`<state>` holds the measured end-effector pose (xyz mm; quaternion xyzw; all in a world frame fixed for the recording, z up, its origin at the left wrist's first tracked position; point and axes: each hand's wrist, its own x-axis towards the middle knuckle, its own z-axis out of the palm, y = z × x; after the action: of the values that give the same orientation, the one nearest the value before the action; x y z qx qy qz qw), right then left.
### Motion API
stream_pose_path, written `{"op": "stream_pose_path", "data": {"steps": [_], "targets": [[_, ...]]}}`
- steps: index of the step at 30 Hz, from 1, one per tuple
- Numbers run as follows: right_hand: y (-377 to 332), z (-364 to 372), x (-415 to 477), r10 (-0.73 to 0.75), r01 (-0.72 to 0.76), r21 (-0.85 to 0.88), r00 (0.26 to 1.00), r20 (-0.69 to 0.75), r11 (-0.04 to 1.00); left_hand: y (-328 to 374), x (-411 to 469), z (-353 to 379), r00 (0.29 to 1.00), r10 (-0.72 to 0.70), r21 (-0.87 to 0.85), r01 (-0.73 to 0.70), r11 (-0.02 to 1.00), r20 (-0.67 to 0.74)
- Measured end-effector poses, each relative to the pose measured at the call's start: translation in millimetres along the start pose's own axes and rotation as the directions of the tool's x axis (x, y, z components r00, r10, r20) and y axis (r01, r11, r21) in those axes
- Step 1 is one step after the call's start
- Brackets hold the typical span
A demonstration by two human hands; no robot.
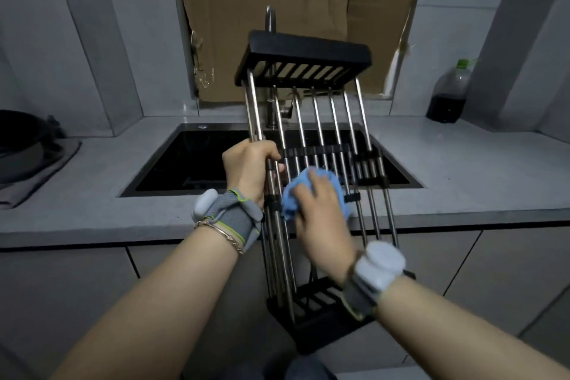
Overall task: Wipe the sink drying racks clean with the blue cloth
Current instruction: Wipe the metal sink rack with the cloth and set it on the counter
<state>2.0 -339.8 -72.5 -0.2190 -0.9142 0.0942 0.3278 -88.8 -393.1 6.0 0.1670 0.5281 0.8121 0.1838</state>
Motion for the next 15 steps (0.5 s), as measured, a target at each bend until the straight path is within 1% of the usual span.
{"op": "stream_pose_path", "data": {"steps": [1,3,4,5,6,7,8,9,10,11,12,13,14,15], "targets": [[-7,6,-17,-0.072,0.071,0.022,0.997,0.035,0.997,0,2,-2,1.000,0.004,-0.005,-0.004,1.000,-0.019],[-14,8,-36,-0.202,0.196,0.051,0.962,0.185,0.979,-3,4,-7,1.000,0.004,-0.009,-0.004,1.000,-0.029],[-16,2,-36,-0.232,0.212,0.108,0.946,0.226,0.971,-5,4,-10,1.000,-0.008,-0.008,0.007,1.000,-0.024],[-14,-5,-31,-0.230,0.190,0.179,0.942,0.244,0.965,-7,2,-11,1.000,-0.028,-0.009,0.028,1.000,-0.015],[-11,-14,-22,-0.184,0.123,0.267,0.959,0.214,0.956,-8,1,-13,0.999,-0.053,-0.020,0.053,0.998,-0.007],[-9,-24,-10,-0.095,0.047,0.342,0.988,0.125,0.938,-8,-1,-15,0.997,-0.078,-0.042,0.078,0.996,0.000],[-5,-32,5,0.020,-0.024,0.394,1.000,0.014,0.919,-9,-1,-16,0.995,-0.101,-0.069,0.102,0.992,0.009],[-1,-39,19,0.117,-0.063,0.415,0.988,-0.104,0.908,-10,-2,-16,0.992,-0.128,-0.096,0.129,0.987,0.025],[1,-41,32,0.173,-0.092,0.390,0.969,-0.178,0.916,-10,-2,-15,0.988,-0.149,-0.106,0.152,0.983,0.040],[1,-39,41,0.184,-0.119,0.305,0.964,-0.193,0.945,-11,-4,-13,0.985,-0.164,-0.104,0.168,0.980,0.047],[-2,-35,46,0.191,-0.169,0.168,0.974,-0.125,0.971,-12,-5,-11,0.986,-0.162,-0.088,0.165,0.982,0.045],[-5,-27,46,0.215,-0.215,0.015,0.977,-0.006,0.977,-13,-6,-8,0.989,-0.145,-0.073,0.147,0.986,0.037],[-11,-19,41,0.246,-0.238,-0.083,0.964,0.102,0.968,-14,-6,-7,0.993,-0.114,-0.057,0.115,0.992,0.020],[-16,-14,34,0.252,-0.232,-0.128,0.952,0.171,0.964,-15,-6,-7,0.996,-0.084,-0.046,0.084,0.995,0.007]]}}
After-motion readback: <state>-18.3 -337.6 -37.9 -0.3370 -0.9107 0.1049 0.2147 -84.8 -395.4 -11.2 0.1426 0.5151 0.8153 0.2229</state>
